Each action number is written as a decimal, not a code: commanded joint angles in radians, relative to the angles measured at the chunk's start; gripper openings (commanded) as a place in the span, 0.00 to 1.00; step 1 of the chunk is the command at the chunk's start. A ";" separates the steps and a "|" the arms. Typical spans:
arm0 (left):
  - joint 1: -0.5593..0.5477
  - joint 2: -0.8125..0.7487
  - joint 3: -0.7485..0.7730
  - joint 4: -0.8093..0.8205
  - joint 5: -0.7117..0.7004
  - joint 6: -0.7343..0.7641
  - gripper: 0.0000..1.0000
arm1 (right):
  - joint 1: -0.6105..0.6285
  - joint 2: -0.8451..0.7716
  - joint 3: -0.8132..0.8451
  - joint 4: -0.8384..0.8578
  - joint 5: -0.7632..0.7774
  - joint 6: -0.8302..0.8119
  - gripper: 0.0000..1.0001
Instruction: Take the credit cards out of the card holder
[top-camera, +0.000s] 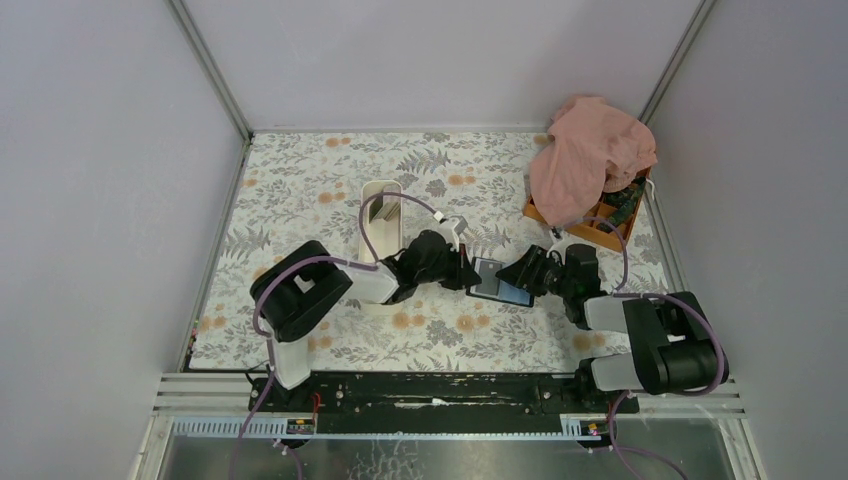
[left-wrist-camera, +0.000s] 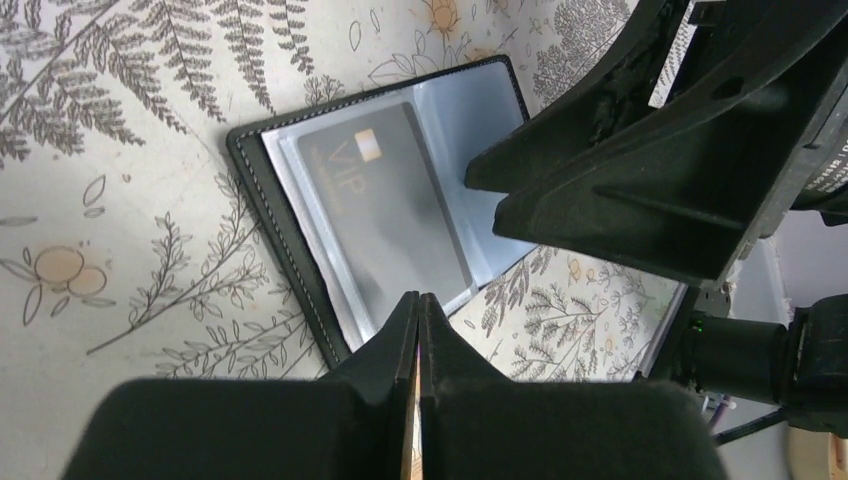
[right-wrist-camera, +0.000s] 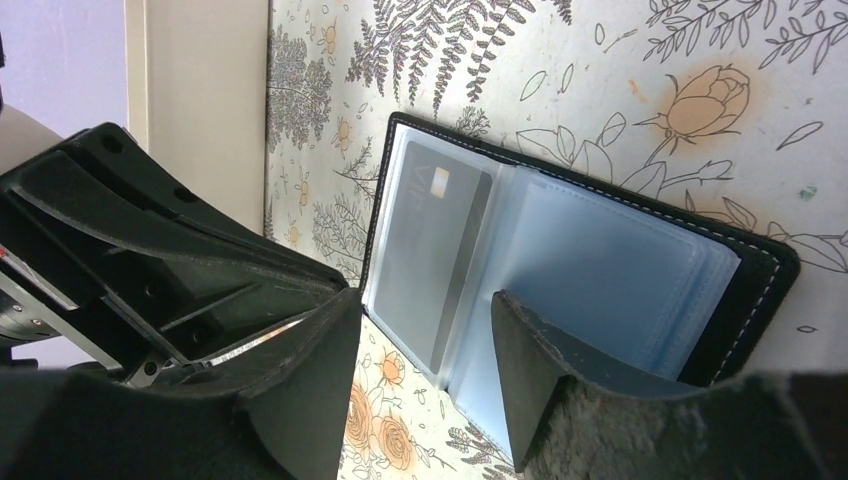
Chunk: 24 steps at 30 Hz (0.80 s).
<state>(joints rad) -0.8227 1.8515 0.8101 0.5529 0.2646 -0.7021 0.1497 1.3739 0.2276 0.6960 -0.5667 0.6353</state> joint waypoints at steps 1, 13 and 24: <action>0.007 0.048 0.060 -0.073 -0.012 0.062 0.02 | 0.019 0.035 0.032 0.056 -0.021 0.002 0.58; 0.007 0.103 0.061 -0.115 -0.060 0.067 0.01 | 0.052 0.041 0.030 0.126 -0.024 0.000 0.58; 0.008 0.131 0.061 -0.074 -0.005 0.042 0.01 | 0.069 0.131 0.066 0.072 0.008 -0.019 0.58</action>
<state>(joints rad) -0.8215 1.9381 0.8749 0.5121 0.2516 -0.6670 0.2100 1.4734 0.2596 0.7723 -0.5686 0.6346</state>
